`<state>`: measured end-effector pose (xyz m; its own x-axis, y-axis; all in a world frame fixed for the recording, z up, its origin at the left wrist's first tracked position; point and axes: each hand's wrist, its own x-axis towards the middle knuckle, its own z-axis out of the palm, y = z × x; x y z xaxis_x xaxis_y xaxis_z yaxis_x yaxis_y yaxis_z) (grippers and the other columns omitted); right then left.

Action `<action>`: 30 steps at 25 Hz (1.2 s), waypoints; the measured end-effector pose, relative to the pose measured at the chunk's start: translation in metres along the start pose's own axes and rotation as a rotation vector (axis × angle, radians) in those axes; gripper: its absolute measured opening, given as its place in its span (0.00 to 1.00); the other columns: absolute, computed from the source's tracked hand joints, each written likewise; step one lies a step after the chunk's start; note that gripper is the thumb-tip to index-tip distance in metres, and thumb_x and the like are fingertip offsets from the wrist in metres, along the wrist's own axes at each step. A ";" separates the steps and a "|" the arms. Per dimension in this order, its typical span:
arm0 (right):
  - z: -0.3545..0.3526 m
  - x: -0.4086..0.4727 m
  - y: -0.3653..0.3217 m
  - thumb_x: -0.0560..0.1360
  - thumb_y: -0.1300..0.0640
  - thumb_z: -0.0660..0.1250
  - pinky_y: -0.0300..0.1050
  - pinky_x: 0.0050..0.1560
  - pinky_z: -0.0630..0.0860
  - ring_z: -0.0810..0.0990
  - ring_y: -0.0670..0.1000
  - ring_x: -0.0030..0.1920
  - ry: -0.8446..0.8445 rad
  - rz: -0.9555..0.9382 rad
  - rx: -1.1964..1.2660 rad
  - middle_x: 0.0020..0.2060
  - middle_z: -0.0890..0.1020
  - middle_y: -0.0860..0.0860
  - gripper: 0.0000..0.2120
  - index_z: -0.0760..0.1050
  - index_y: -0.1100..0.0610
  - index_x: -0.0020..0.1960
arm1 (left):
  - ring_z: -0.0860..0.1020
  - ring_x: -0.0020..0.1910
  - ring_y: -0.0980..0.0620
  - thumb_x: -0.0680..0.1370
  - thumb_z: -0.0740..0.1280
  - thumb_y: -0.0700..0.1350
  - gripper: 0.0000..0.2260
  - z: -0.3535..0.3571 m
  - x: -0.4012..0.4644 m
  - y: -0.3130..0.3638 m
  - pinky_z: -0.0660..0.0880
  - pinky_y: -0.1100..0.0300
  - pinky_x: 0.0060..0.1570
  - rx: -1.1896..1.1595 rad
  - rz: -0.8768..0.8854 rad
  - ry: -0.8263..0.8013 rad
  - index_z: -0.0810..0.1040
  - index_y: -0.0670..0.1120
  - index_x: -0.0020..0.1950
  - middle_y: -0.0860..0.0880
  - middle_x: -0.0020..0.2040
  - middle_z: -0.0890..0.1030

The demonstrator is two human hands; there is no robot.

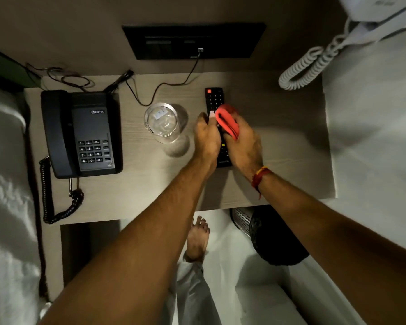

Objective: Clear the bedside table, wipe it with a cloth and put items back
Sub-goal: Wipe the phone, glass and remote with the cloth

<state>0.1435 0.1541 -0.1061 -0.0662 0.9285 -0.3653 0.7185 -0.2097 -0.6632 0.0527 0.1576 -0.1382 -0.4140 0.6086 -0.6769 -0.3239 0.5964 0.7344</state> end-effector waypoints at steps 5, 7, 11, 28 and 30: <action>-0.013 -0.015 -0.006 0.78 0.59 0.64 0.53 0.69 0.74 0.74 0.60 0.72 -0.023 -0.122 -0.164 0.75 0.73 0.55 0.29 0.65 0.49 0.78 | 0.81 0.61 0.38 0.83 0.60 0.51 0.22 0.001 -0.010 -0.010 0.82 0.49 0.59 -0.491 -0.293 -0.299 0.78 0.37 0.70 0.37 0.64 0.81; -0.026 -0.013 -0.013 0.78 0.62 0.63 0.54 0.69 0.73 0.72 0.58 0.74 -0.004 -0.201 -0.192 0.76 0.72 0.53 0.28 0.67 0.51 0.77 | 0.80 0.62 0.38 0.84 0.58 0.55 0.24 -0.001 -0.010 -0.014 0.74 0.43 0.68 -0.595 -0.352 -0.382 0.78 0.39 0.70 0.37 0.64 0.81; -0.054 0.025 -0.038 0.76 0.61 0.62 0.55 0.59 0.79 0.80 0.62 0.62 0.119 -0.294 -0.203 0.61 0.82 0.56 0.22 0.73 0.51 0.69 | 0.80 0.52 0.44 0.84 0.59 0.59 0.22 -0.001 -0.021 -0.012 0.75 0.47 0.63 -0.647 -0.367 -0.437 0.81 0.43 0.60 0.41 0.54 0.82; -0.089 -0.103 -0.017 0.67 0.67 0.57 0.49 0.77 0.67 0.74 0.51 0.73 -0.370 -0.669 -0.278 0.70 0.78 0.54 0.32 0.76 0.57 0.70 | 0.85 0.40 0.48 0.85 0.53 0.60 0.27 -0.041 -0.018 0.003 0.83 0.53 0.48 -0.716 -0.374 -0.586 0.79 0.39 0.57 0.43 0.46 0.85; -0.097 -0.096 -0.032 0.73 0.71 0.63 0.44 0.64 0.78 0.82 0.45 0.61 -0.250 -0.441 -0.035 0.61 0.84 0.49 0.28 0.77 0.49 0.67 | 0.85 0.50 0.42 0.84 0.57 0.60 0.28 -0.036 -0.015 0.002 0.82 0.50 0.56 -0.720 -0.364 -0.600 0.78 0.36 0.63 0.38 0.55 0.83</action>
<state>0.1938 0.1011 0.0136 -0.5291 0.8239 -0.2031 0.6074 0.2006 -0.7687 0.0276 0.1308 -0.1247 0.2457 0.7335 -0.6337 -0.8650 0.4610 0.1982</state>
